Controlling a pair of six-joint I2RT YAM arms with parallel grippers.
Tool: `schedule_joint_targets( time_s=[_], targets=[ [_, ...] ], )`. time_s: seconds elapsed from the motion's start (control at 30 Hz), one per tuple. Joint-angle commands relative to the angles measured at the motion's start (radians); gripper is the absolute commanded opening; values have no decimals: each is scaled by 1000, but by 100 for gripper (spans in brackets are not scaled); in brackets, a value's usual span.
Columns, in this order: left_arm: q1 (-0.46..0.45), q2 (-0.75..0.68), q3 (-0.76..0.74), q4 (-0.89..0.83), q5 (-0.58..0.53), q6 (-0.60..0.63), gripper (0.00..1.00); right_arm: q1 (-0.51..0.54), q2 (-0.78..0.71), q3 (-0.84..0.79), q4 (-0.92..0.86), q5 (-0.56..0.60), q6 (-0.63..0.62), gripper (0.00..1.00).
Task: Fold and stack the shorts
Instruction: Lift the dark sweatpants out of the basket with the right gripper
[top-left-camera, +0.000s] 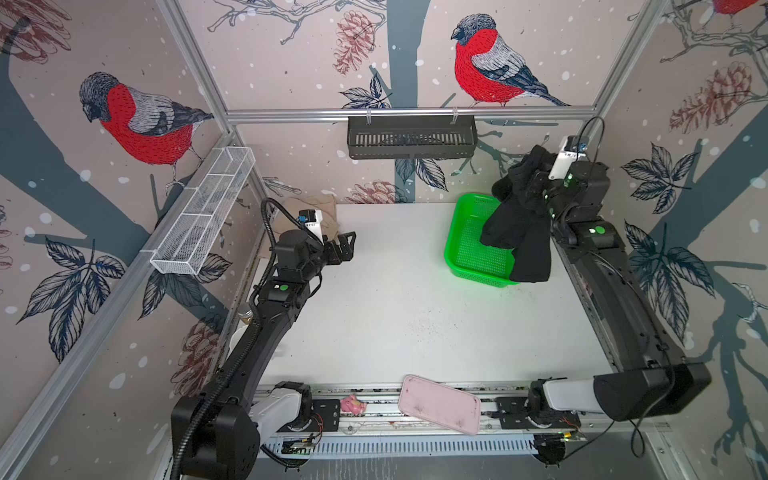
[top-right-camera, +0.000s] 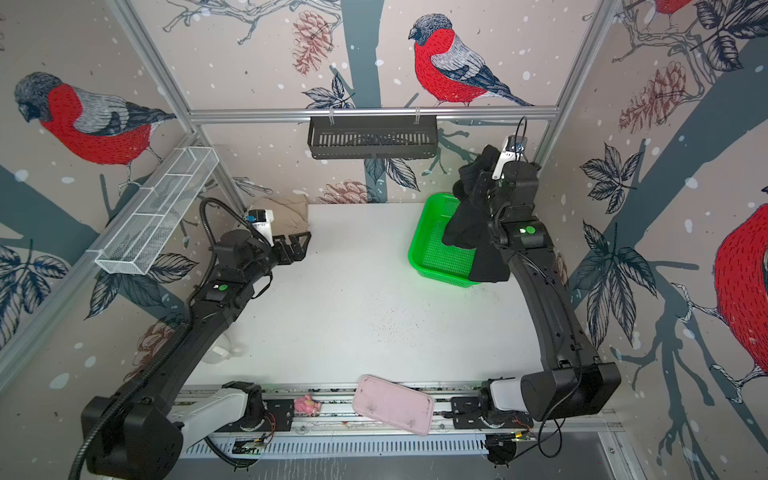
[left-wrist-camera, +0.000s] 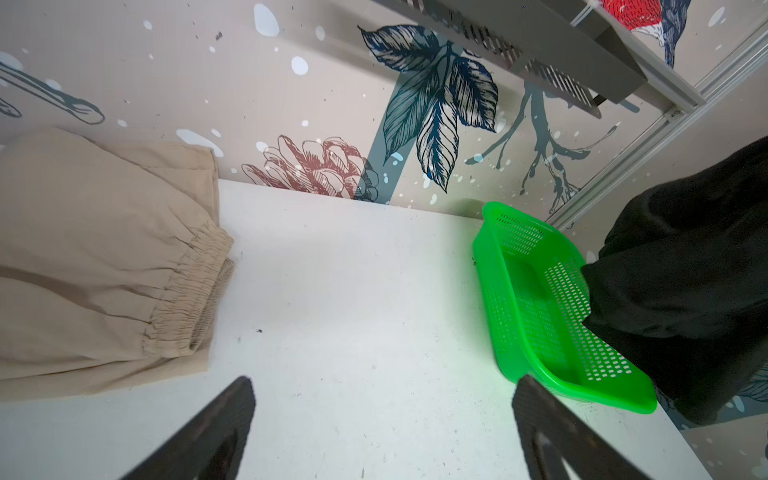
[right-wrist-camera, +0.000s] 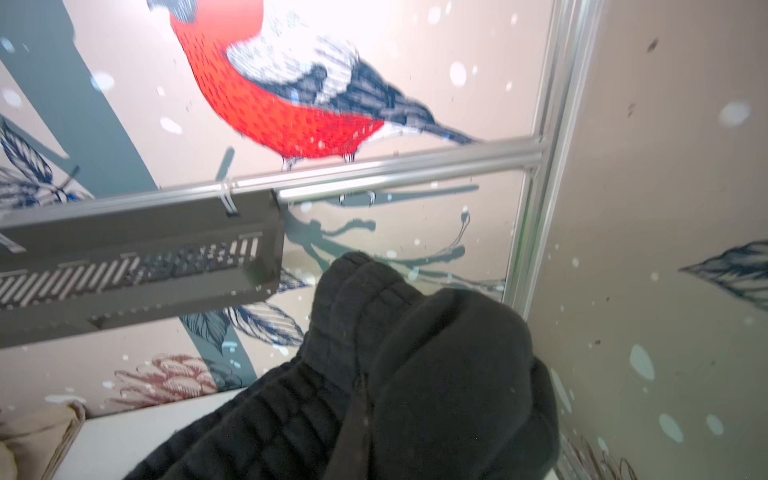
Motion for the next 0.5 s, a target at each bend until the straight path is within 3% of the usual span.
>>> schedule_joint_targets(
  time_s=[0.0, 0.07, 0.2, 0.47],
  targets=[
    [-68, 18, -45, 115, 47, -10, 97, 1, 27, 85, 42, 42, -45, 1],
    [-95, 31, -57, 123, 50, -21, 97, 2, 54, 142, 24, 0, -47, 1],
    [-96, 6, -67, 93, -26, -27, 97, 52, 78, 215, 10, -232, -49, 1],
    [-96, -130, 14, -71, -246, 17, 97, 326, 34, 287, 79, -446, -102, 1]
  ],
)
